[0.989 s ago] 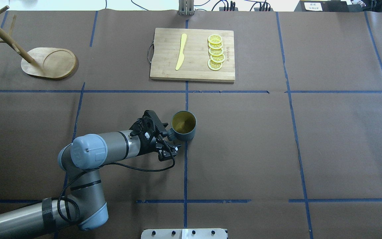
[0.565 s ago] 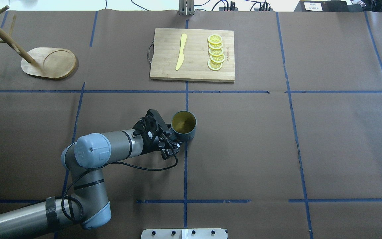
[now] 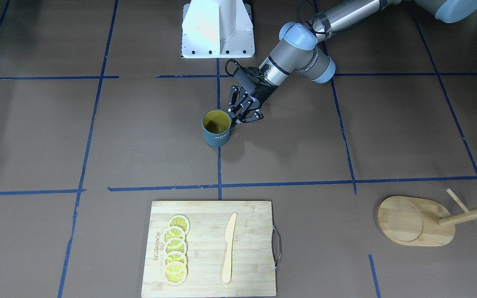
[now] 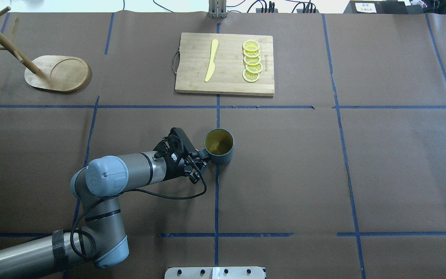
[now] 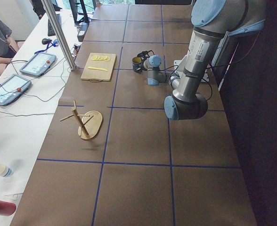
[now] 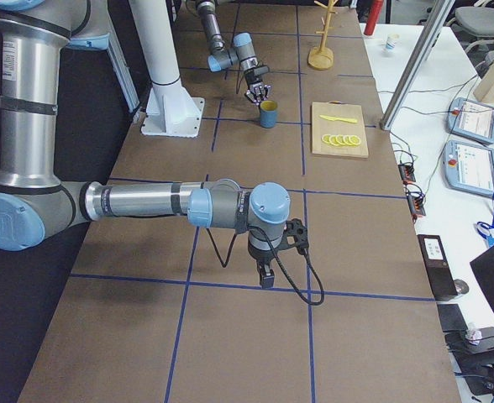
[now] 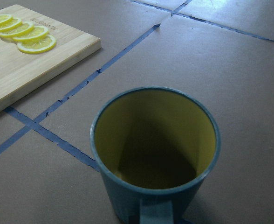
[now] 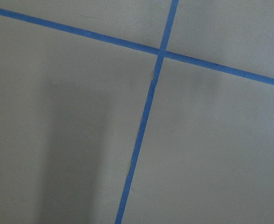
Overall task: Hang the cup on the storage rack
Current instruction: 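Grasp the teal mug's handle with the left gripper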
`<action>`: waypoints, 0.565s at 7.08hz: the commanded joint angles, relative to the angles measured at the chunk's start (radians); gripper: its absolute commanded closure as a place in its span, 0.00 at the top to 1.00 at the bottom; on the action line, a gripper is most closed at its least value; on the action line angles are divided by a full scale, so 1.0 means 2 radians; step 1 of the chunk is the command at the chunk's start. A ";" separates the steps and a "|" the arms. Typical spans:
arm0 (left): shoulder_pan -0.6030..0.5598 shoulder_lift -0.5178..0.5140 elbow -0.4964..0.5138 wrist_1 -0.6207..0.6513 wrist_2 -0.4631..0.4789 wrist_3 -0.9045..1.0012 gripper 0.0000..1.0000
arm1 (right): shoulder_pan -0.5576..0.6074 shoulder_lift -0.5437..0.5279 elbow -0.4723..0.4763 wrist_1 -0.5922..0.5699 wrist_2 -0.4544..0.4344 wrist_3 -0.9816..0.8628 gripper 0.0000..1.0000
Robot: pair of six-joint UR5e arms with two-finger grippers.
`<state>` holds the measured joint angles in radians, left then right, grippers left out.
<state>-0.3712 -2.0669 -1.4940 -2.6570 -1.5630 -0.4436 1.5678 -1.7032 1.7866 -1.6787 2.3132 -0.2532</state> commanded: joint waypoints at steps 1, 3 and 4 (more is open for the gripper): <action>-0.001 0.003 0.000 -0.043 0.000 -0.087 0.00 | 0.000 0.001 -0.004 0.000 0.002 0.005 0.99; -0.007 0.010 -0.005 -0.070 0.001 -0.190 0.00 | 0.000 0.003 -0.007 0.000 0.020 0.017 0.99; -0.030 0.012 -0.010 -0.073 0.000 -0.249 0.00 | 0.000 0.003 -0.010 0.000 0.024 0.018 0.99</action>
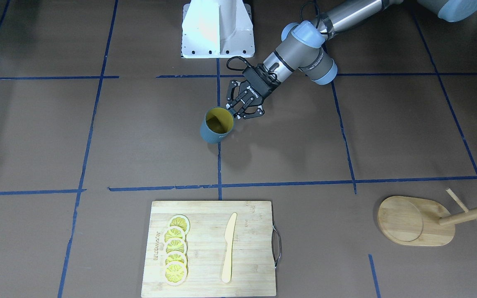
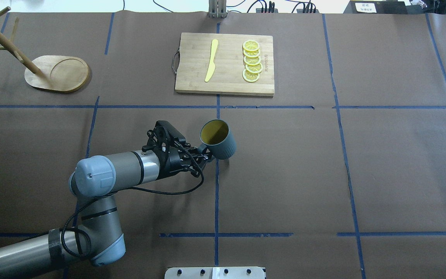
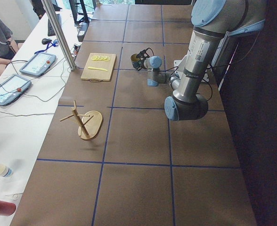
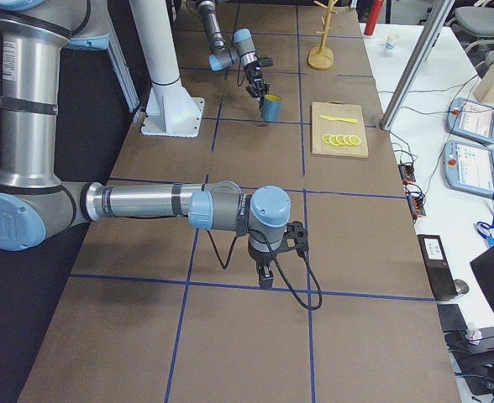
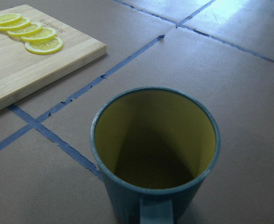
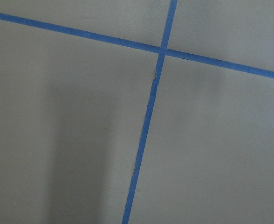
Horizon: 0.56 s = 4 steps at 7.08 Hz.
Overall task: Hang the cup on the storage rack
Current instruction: 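Lift the teal mug with the left gripper toward the wooden rack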
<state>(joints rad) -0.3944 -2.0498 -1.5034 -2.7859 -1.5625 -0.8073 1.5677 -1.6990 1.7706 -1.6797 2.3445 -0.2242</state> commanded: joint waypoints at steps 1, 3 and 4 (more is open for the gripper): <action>-0.038 0.004 -0.007 -0.008 0.000 -0.159 0.00 | 0.000 0.000 -0.002 0.000 0.008 0.004 0.99; -0.082 0.029 -0.024 -0.008 -0.004 -0.278 0.00 | -0.001 0.002 -0.006 0.001 0.007 0.004 0.99; -0.109 0.029 -0.024 -0.014 -0.005 -0.404 0.00 | -0.001 0.009 -0.004 0.002 0.004 0.008 0.99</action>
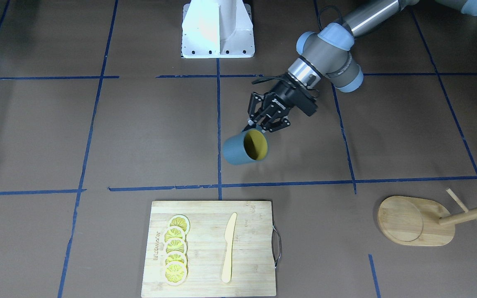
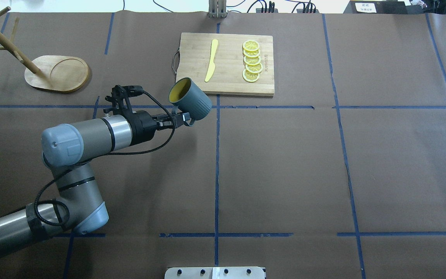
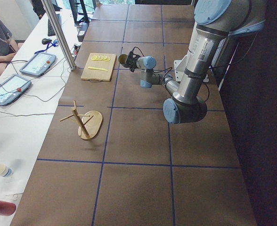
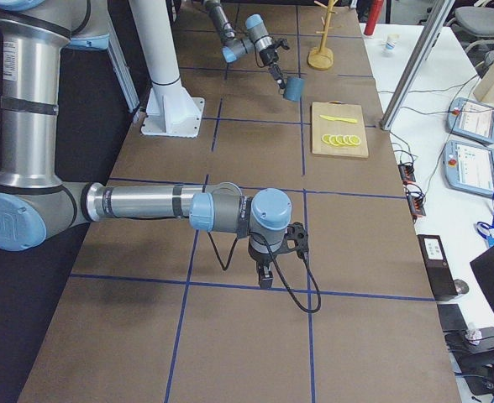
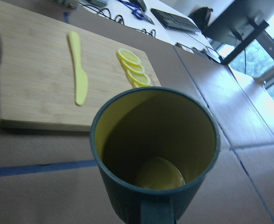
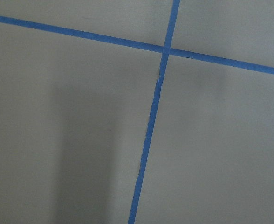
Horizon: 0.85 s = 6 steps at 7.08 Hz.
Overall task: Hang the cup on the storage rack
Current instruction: 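Lift the teal mug with the left gripper toward the wooden rack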
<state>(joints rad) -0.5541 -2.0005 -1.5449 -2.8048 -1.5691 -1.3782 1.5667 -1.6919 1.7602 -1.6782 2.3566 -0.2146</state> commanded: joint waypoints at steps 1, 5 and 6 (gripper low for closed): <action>-0.056 0.005 -0.004 -0.017 -0.003 -0.166 0.00 | 0.000 0.014 0.002 0.001 -0.013 0.018 0.99; -0.135 0.007 -0.001 -0.053 -0.004 -0.440 0.00 | -0.004 0.020 0.006 0.001 -0.022 0.023 0.99; -0.161 0.007 0.005 -0.053 -0.004 -0.498 0.00 | -0.004 0.020 0.006 0.001 -0.022 0.022 1.00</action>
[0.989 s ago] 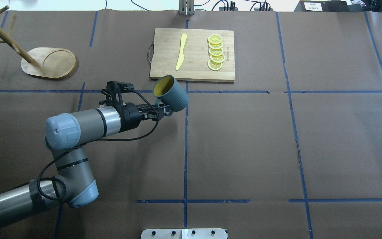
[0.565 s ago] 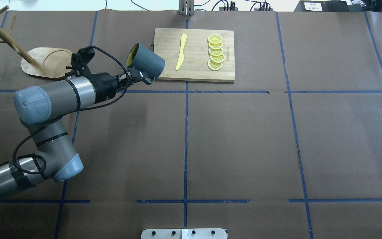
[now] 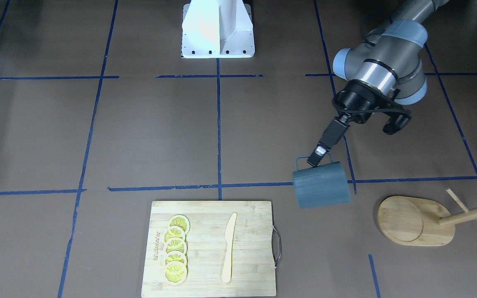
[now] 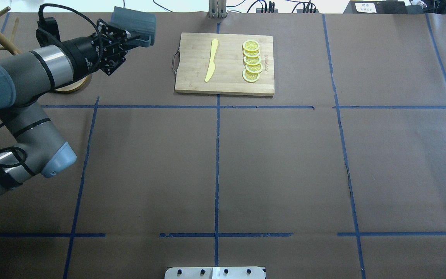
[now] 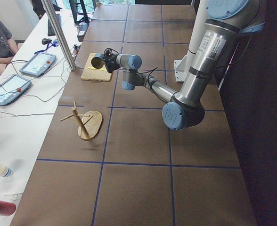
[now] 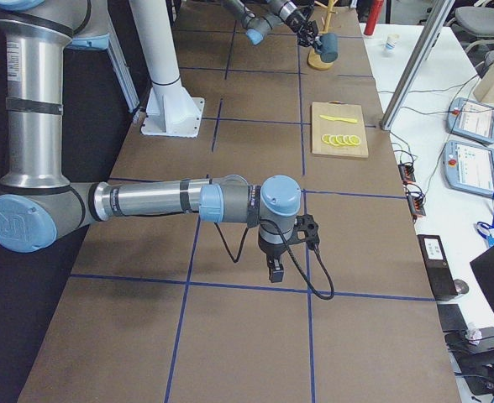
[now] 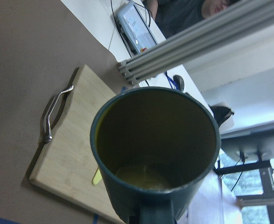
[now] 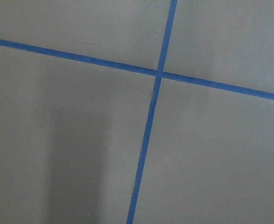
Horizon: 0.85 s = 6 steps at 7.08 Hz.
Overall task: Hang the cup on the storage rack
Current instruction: 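Lift the teal mug with the left gripper toward the wooden rack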
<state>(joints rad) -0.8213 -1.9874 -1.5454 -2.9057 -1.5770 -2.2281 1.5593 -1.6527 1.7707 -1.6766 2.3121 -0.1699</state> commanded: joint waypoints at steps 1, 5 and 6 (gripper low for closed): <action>-0.052 0.003 0.015 -0.011 -0.001 -0.130 0.00 | 0.000 0.000 0.001 0.000 0.000 0.001 0.99; -0.101 0.010 0.143 -0.209 -0.003 -0.245 0.00 | 0.000 0.000 0.001 0.001 -0.001 0.000 0.99; -0.102 0.011 0.170 -0.262 -0.006 -0.247 0.00 | 0.000 0.000 0.001 0.001 -0.001 0.000 1.00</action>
<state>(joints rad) -1.0200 -1.9665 -1.2795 -3.2951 -1.5841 -2.7078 1.5585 -1.6521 1.7717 -1.6757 2.3102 -0.1699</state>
